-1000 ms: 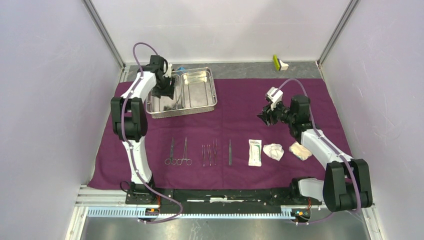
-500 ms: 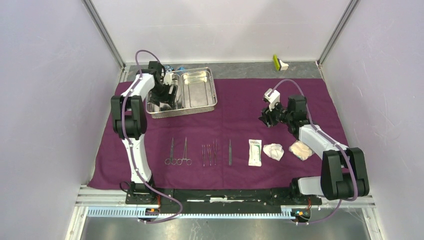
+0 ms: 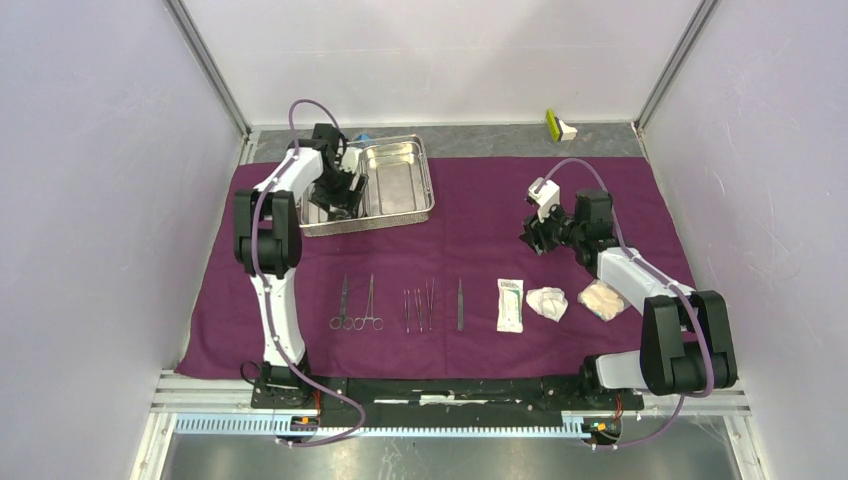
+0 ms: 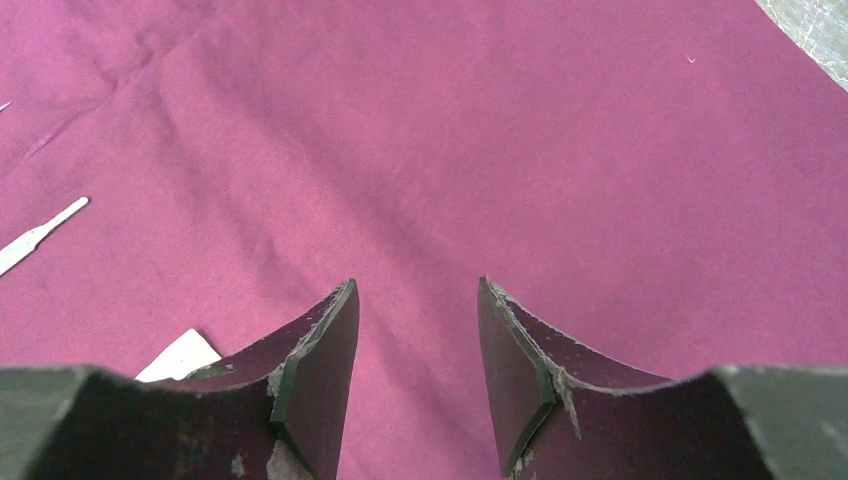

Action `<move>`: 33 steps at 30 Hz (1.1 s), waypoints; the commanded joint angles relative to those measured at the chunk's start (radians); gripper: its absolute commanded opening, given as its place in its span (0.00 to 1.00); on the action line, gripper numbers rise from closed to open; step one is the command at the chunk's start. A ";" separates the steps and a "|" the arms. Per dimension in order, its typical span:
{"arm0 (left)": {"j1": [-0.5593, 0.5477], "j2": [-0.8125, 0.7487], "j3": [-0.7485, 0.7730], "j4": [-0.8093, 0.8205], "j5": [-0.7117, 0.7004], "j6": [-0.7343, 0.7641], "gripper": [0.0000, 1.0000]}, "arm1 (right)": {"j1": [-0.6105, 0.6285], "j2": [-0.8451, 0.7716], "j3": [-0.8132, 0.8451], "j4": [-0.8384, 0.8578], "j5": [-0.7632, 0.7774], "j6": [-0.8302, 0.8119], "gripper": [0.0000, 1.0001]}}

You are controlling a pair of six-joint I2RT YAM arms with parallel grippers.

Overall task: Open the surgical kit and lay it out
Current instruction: Adjust the medical item in the container.

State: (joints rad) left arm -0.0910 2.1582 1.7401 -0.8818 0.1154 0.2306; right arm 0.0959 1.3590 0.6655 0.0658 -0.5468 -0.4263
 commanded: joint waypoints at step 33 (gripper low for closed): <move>0.000 0.132 0.193 0.033 -0.161 0.094 0.17 | -0.009 0.032 0.051 0.003 -0.009 -0.015 0.53</move>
State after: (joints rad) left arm -0.1017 2.2585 1.8790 -0.8665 -0.0280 0.2760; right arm 0.0906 1.3918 0.6807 0.0578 -0.5411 -0.4355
